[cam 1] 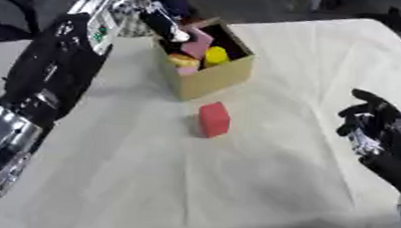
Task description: Pick up objects on the table and place them in the box.
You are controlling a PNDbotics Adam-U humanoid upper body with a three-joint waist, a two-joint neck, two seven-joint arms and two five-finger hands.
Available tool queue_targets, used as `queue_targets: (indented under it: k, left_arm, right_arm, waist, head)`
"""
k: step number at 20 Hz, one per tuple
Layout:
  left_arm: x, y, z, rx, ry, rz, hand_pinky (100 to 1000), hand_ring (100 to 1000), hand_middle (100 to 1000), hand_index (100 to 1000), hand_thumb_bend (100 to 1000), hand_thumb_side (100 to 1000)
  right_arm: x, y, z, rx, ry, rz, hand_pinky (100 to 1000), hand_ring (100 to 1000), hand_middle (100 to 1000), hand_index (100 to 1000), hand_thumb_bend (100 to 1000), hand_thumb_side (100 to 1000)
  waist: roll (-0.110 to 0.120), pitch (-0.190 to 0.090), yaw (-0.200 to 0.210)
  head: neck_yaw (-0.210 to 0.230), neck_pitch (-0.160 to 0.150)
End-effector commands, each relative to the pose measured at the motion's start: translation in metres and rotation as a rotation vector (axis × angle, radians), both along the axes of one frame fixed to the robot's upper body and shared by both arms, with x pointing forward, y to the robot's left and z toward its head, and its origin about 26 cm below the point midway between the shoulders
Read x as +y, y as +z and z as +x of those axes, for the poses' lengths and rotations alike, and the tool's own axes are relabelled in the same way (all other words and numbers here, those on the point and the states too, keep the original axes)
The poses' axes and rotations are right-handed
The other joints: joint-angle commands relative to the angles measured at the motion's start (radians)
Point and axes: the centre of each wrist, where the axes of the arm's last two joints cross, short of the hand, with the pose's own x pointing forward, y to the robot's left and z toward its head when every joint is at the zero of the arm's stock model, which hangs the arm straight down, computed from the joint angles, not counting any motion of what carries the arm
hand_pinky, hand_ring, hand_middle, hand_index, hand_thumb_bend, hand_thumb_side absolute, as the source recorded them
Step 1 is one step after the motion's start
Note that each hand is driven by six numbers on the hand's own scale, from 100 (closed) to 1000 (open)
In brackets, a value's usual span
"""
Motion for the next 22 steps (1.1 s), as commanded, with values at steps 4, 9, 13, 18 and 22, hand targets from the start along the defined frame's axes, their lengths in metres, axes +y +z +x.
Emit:
queue_targets:
  k: [4, 9, 13, 18, 22]
  left_arm:
    - [-0.019, 0.002, -0.006, 0.139, -0.100, 0.265, 822, 785, 839, 923, 640, 151]
    - [-0.041, -0.022, -0.004, 0.192, -0.170, 0.338, 828, 805, 855, 915, 616, 100]
    - [-0.053, -0.040, -0.003, 0.229, -0.234, 0.377, 828, 807, 854, 911, 606, 100]
    - [-0.057, -0.057, -0.004, 0.269, -0.277, 0.420, 820, 793, 841, 898, 573, 100]
    - [-0.061, -0.064, -0.006, 0.269, -0.304, 0.408, 817, 789, 835, 890, 547, 100]
  right_arm:
    - [-0.001, 0.009, 0.002, -0.034, -0.005, -0.006, 556, 528, 609, 896, 100, 433]
    - [0.001, 0.010, 0.002, -0.037, 0.004, -0.003, 556, 528, 608, 897, 100, 433]
    - [0.002, 0.010, 0.002, -0.036, 0.007, -0.002, 557, 528, 608, 897, 100, 433]
    - [0.001, 0.009, 0.002, -0.035, 0.007, -0.003, 556, 528, 607, 897, 100, 433]
    - [0.002, 0.010, 0.002, -0.036, 0.012, -0.001, 557, 527, 607, 897, 100, 434]
  waist:
    - [-0.009, -0.014, -0.006]
    - [-0.011, -0.013, -0.014]
    - [-0.011, -0.012, -0.019]
    - [-0.007, -0.012, -0.019]
    - [-0.009, -0.010, -0.020]
  head:
    - [-0.003, -0.003]
    - [0.002, -0.003]
    - [0.007, -0.003]
    - [0.005, -0.003]
    - [0.003, -0.003]
